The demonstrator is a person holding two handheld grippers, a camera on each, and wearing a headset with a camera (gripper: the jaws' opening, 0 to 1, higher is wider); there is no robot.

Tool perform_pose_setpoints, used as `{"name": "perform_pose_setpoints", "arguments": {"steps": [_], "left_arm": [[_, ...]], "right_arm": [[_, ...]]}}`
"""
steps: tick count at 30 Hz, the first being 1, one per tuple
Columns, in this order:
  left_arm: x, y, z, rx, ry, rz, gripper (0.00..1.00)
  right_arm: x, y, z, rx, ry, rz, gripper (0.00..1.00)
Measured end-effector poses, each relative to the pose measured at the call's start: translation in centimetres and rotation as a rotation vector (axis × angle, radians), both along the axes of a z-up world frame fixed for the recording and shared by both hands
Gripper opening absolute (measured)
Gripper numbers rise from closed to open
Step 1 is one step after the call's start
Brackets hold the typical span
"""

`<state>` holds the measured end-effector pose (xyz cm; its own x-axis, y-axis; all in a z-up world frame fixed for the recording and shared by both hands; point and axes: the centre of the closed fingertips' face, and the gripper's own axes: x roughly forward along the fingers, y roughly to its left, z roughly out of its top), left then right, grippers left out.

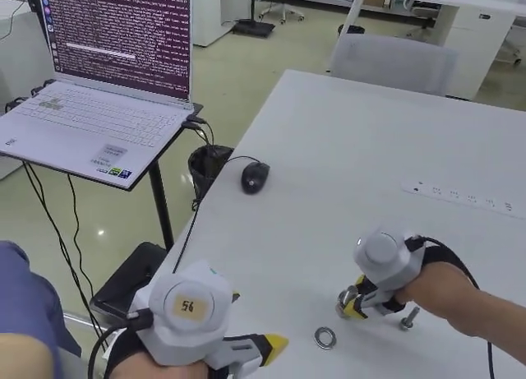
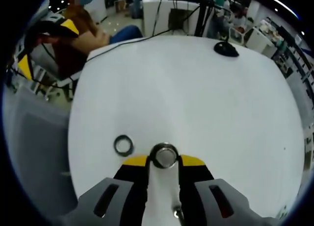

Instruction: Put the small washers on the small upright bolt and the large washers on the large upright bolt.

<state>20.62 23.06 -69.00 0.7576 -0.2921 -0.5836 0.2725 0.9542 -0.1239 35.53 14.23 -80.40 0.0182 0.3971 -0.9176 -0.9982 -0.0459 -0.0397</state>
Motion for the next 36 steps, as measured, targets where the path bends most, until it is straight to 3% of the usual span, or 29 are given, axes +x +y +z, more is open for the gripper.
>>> {"name": "perform_pose_setpoints", "arguments": {"steps": [9, 22, 27, 30, 36], "left_arm": [[-0.1, 0.3, -0.1, 0.001, 0.002, 0.007, 0.55], [0.0, -0.2, 0.0, 0.004, 0.0, -0.004, 0.55], [0.0, -0.5, 0.0, 0.003, 0.0, -0.01, 0.55], [-0.1, -0.5, 0.0, 0.004, 0.001, -0.013, 0.55], [-0.1, -0.5, 0.0, 0.005, 0.0, -0.014, 0.55]], "right_arm": [[-0.1, -0.2, -1.3, -0.014, -0.002, -0.028, 0.24], [-0.6, -2.3, -0.9, 0.012, 0.009, -0.091, 0.24], [-1.9, -3.2, -1.1, 0.016, 0.04, -0.103, 0.23], [-2.9, -3.4, -1.4, 0.018, 0.053, -0.07, 0.22], [-4.7, -2.6, -1.8, 0.036, 0.073, -0.034, 0.22]]}}
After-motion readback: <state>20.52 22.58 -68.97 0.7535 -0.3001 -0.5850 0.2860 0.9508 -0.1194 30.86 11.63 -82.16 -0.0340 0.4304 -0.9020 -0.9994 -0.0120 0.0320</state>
